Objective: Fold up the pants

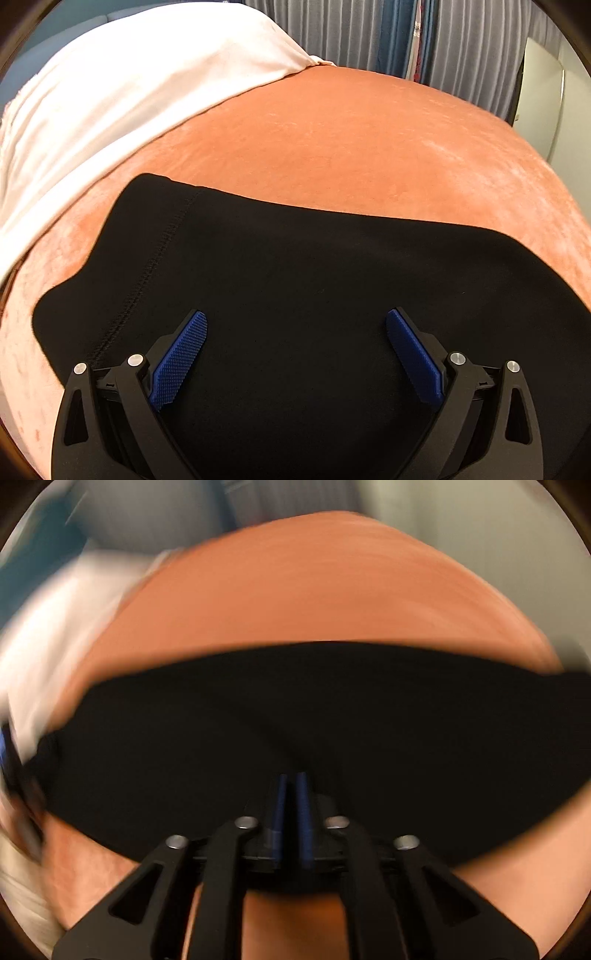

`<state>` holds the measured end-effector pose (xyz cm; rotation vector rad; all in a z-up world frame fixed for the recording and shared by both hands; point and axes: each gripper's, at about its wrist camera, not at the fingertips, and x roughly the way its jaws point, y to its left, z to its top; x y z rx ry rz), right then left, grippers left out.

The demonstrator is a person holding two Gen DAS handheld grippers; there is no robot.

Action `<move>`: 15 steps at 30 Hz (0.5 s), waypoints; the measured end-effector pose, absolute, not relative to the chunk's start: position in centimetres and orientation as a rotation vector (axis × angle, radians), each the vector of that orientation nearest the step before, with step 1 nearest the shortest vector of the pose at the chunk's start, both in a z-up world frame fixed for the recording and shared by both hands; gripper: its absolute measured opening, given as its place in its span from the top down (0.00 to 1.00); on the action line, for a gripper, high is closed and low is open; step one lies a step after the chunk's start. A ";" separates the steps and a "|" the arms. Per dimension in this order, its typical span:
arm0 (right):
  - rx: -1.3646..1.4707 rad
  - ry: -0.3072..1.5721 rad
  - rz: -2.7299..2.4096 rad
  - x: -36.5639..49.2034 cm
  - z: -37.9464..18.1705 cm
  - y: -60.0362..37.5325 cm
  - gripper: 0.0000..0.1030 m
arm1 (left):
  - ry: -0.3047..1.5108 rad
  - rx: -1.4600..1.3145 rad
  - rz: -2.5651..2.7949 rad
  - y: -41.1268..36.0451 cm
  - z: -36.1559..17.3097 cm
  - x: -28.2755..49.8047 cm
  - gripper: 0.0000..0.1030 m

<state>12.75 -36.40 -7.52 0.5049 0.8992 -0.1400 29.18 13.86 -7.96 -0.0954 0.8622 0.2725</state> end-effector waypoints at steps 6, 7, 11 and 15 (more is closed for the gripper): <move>0.597 0.753 -0.413 2.0 -5.2 -49.5 0.67 | 0.740 -0.025 0.313 11.6 -5.2 25.4 0.06; 0.609 0.741 -0.426 1.4 -5.2 -50.1 0.63 | 0.728 -0.006 0.311 10.6 -4.8 25.2 0.06; 0.555 0.747 -0.418 2.0 -6.1 -52.1 0.60 | 0.695 0.117 0.304 6.6 -3.8 22.1 0.06; 0.496 0.784 -0.403 7.1 -6.1 -51.9 0.59 | 0.684 0.194 0.284 3.3 -2.4 19.6 0.06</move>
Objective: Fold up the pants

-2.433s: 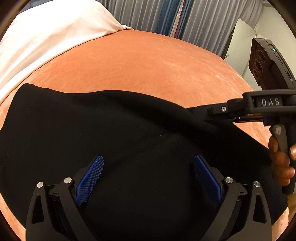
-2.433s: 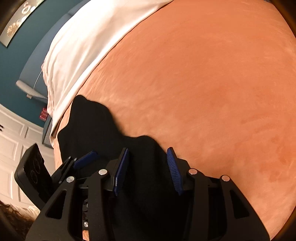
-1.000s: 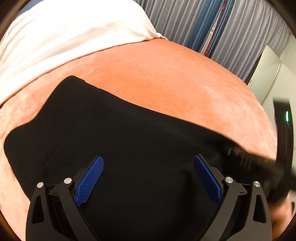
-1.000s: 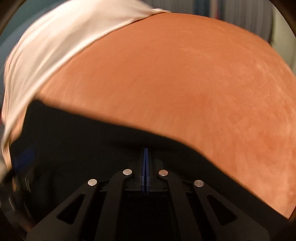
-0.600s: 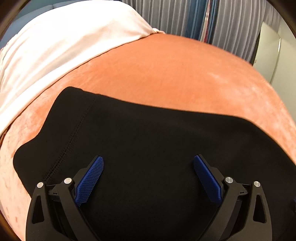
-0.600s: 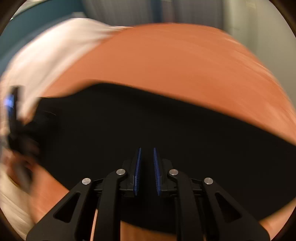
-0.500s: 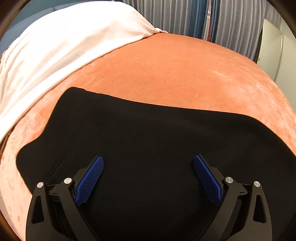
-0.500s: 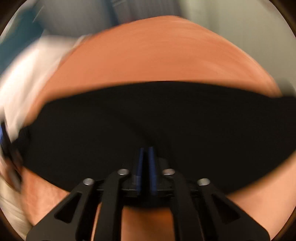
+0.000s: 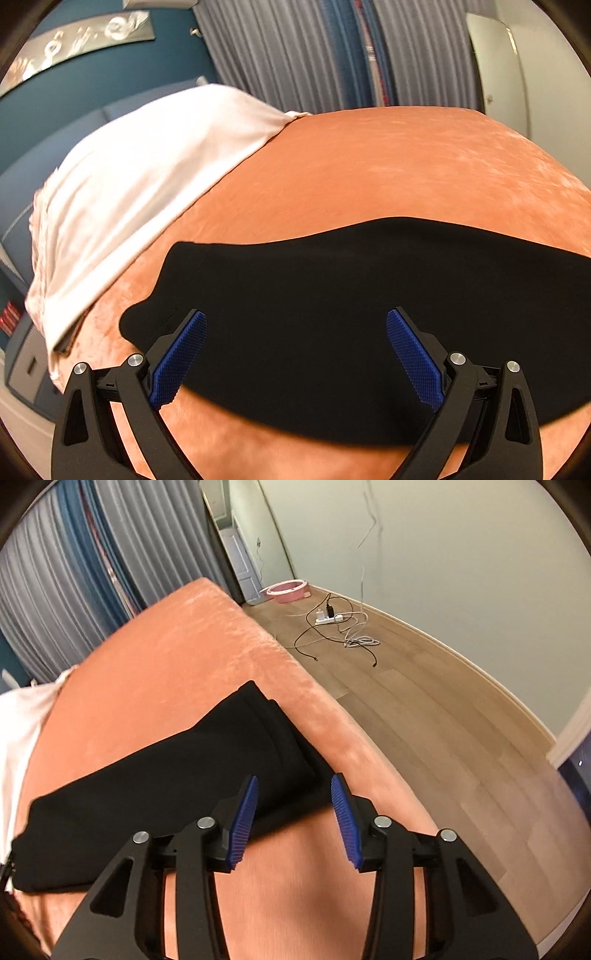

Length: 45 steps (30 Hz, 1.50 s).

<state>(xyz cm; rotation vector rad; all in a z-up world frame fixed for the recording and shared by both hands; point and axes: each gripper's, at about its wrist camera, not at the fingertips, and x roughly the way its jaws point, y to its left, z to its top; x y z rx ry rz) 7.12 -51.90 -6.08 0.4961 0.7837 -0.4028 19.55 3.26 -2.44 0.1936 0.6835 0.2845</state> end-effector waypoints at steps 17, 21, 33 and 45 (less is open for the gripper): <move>0.564 0.695 -0.355 3.9 -8.2 -55.7 0.45 | 0.725 0.122 0.216 -2.5 0.5 14.2 0.05; 0.649 0.716 -0.313 5.0 -9.8 -56.0 0.45 | 0.739 0.136 0.210 -3.2 0.1 13.2 0.05; 0.822 0.699 -0.287 9.6 -10.4 -56.3 0.50 | 0.759 0.172 0.205 -3.7 0.0 10.7 0.05; 0.914 0.688 -0.333 9.7 -11.2 -56.0 0.75 | 0.789 0.197 0.235 -0.5 0.2 10.2 0.05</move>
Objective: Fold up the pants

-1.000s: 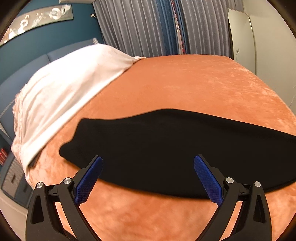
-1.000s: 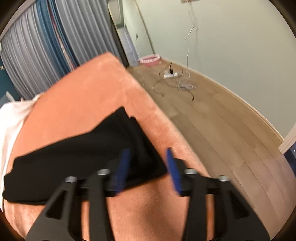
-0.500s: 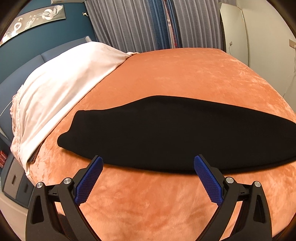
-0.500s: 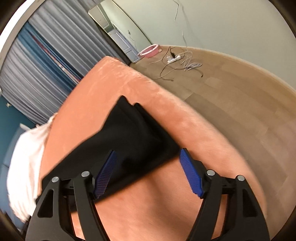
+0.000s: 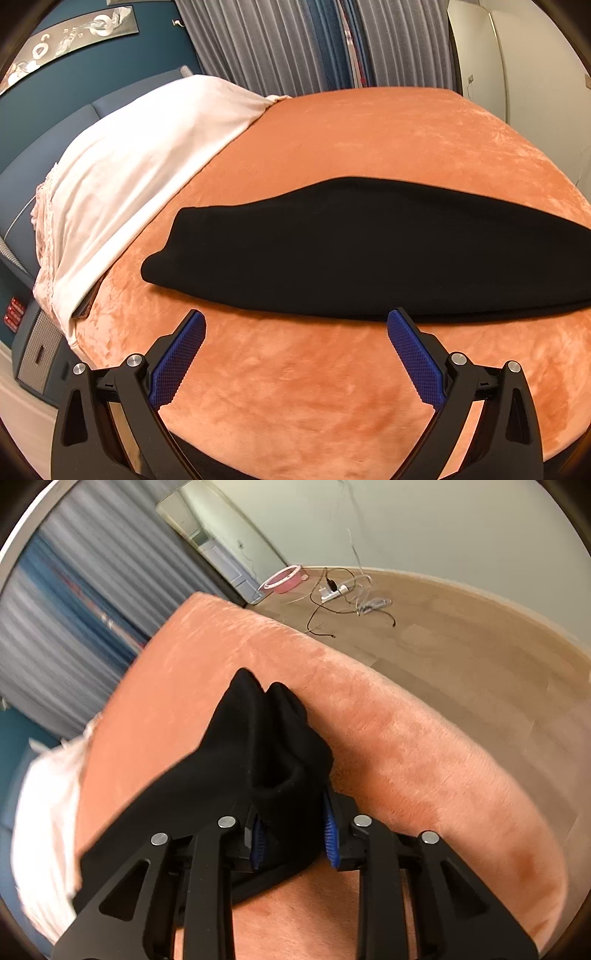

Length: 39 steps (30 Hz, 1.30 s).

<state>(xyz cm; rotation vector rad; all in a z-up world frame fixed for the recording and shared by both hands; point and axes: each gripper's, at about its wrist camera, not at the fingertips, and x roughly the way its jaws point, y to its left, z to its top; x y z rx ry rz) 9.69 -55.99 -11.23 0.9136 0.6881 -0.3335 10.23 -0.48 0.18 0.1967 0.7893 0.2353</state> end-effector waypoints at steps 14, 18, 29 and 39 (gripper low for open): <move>0.818 0.673 -0.502 10.8 -10.3 -53.6 0.76 | 0.849 0.179 0.228 4.5 -1.7 14.4 0.05; 0.742 0.668 -0.542 11.2 -9.6 -52.4 0.83 | 0.855 0.158 0.226 5.6 -2.0 14.7 0.05; 0.704 0.568 -0.262 15.2 -1.1 -43.8 0.84 | 0.873 0.130 0.221 8.8 -2.8 14.5 0.05; 0.531 0.646 0.135 22.8 1.6 -23.7 0.84 | 0.868 0.102 0.248 13.6 -3.0 13.3 0.05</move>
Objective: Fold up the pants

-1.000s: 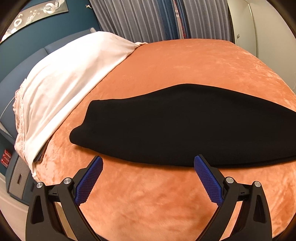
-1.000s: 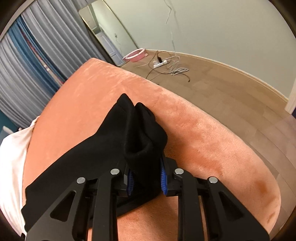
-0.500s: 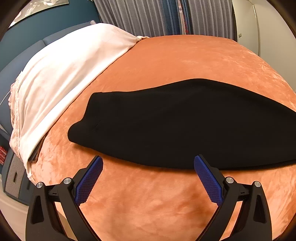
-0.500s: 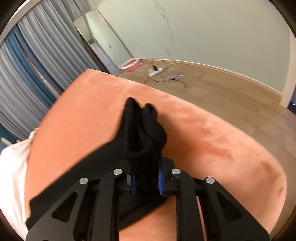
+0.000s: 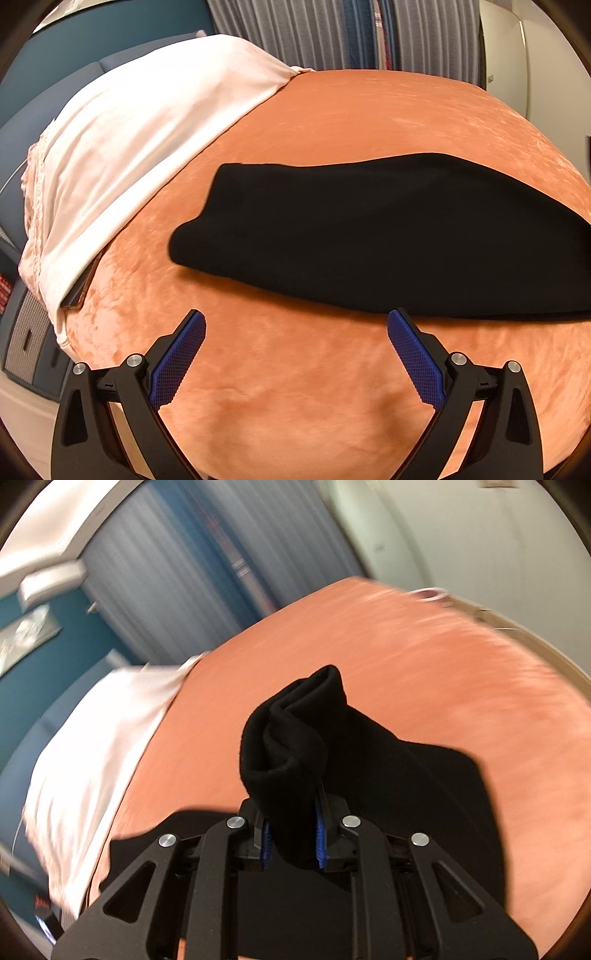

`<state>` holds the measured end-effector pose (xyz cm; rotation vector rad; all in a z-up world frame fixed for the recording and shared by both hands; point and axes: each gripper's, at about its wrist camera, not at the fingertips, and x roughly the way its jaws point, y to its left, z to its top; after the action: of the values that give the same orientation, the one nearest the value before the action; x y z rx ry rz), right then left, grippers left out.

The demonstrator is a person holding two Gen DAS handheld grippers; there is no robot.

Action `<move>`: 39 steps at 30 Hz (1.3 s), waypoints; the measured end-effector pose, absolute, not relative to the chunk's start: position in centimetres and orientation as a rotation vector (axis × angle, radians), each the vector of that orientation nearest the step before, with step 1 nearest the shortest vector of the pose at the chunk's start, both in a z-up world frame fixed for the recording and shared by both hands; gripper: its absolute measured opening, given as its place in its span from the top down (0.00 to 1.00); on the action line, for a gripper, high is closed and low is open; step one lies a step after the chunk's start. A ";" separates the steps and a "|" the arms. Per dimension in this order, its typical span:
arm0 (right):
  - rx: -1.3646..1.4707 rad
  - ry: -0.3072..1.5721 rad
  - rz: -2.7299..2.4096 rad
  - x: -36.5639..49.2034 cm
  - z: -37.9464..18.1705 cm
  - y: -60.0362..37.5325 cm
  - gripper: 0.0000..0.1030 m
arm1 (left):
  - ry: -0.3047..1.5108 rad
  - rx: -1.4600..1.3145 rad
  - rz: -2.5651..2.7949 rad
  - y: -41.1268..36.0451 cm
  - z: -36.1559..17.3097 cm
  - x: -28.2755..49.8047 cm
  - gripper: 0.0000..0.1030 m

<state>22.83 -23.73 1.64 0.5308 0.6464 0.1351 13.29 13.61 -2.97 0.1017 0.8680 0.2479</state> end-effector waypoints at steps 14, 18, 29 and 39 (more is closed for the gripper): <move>0.258 0.851 0.320 24.9 -5.3 -6.8 0.84 | 0.898 0.086 0.309 18.0 -4.0 13.3 0.05; 0.258 0.866 0.323 25.7 -6.4 -6.6 0.84 | 0.908 0.086 0.311 18.3 -4.3 13.5 0.05; 0.244 0.861 0.352 25.9 -5.9 -5.0 0.84 | 0.927 0.085 0.307 17.9 -5.2 14.2 0.05; 0.014 0.825 0.359 23.7 -5.4 -1.0 0.43 | 0.941 0.078 0.320 17.7 -5.4 14.5 0.05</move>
<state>23.66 -0.97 -5.37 0.0145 0.8248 0.3595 14.54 17.70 -5.42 0.0785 0.9409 0.3197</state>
